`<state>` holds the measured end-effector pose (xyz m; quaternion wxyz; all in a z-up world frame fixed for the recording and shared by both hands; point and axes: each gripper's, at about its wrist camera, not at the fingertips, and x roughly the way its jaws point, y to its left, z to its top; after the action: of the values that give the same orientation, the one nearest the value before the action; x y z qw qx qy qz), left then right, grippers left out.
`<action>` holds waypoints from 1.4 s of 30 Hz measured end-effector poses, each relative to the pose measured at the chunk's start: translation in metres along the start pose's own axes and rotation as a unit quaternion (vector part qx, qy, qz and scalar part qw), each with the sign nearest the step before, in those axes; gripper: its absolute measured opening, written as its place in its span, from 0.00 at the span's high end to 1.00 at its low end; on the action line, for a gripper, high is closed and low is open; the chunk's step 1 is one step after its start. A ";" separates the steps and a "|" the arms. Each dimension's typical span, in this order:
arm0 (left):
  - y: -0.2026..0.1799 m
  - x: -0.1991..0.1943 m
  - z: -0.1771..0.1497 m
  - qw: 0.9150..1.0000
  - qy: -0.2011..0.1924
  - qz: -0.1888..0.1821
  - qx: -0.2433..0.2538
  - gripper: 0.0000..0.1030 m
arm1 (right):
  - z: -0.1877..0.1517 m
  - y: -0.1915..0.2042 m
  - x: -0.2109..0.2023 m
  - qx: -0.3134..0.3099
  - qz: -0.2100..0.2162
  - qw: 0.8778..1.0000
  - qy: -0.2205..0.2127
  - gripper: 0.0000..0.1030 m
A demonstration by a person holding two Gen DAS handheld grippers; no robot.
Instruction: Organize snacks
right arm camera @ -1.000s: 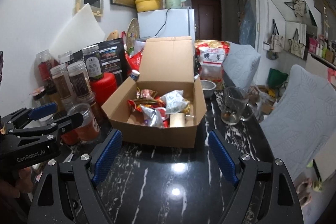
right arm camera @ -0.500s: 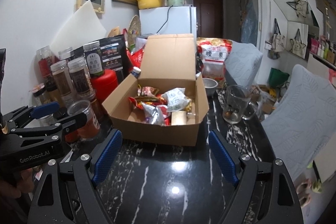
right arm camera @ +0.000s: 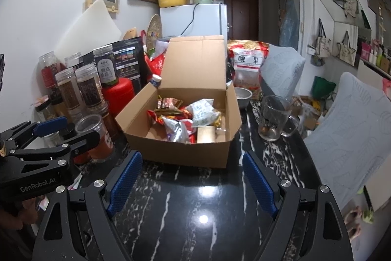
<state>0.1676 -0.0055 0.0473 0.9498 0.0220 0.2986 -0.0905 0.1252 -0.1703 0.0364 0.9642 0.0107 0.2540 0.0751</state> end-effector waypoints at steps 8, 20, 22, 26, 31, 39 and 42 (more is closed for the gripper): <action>-0.001 0.001 0.000 1.000 -0.001 0.000 0.000 0.24 | 0.000 -0.001 0.000 0.000 -0.001 1.000 0.001 0.17; -0.001 0.003 0.001 1.000 0.004 -0.005 0.001 0.24 | -0.002 -0.003 0.001 0.003 -0.004 1.000 0.003 0.17; -0.002 0.003 0.000 1.000 0.004 -0.005 0.002 0.24 | -0.002 -0.004 0.001 0.001 -0.005 1.000 0.002 0.17; -0.002 0.003 0.000 1.000 0.004 -0.005 0.001 0.24 | -0.002 -0.005 0.001 0.001 -0.006 1.000 0.002 0.17; -0.003 0.003 0.000 1.000 0.004 -0.006 0.005 0.24 | -0.002 -0.006 0.000 0.000 -0.009 1.000 0.002 0.17; -0.003 0.003 0.000 1.000 0.007 -0.013 0.009 0.24 | -0.002 -0.005 0.000 0.000 -0.009 1.000 0.002 0.17; -0.003 0.002 -0.001 1.000 0.008 -0.018 0.009 0.24 | -0.002 -0.004 0.000 0.000 -0.010 1.000 0.003 0.17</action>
<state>0.1681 -0.0088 0.0457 0.9453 0.0255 0.3060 -0.1102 0.1252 -0.1747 0.0347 0.9642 0.0081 0.2569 0.0659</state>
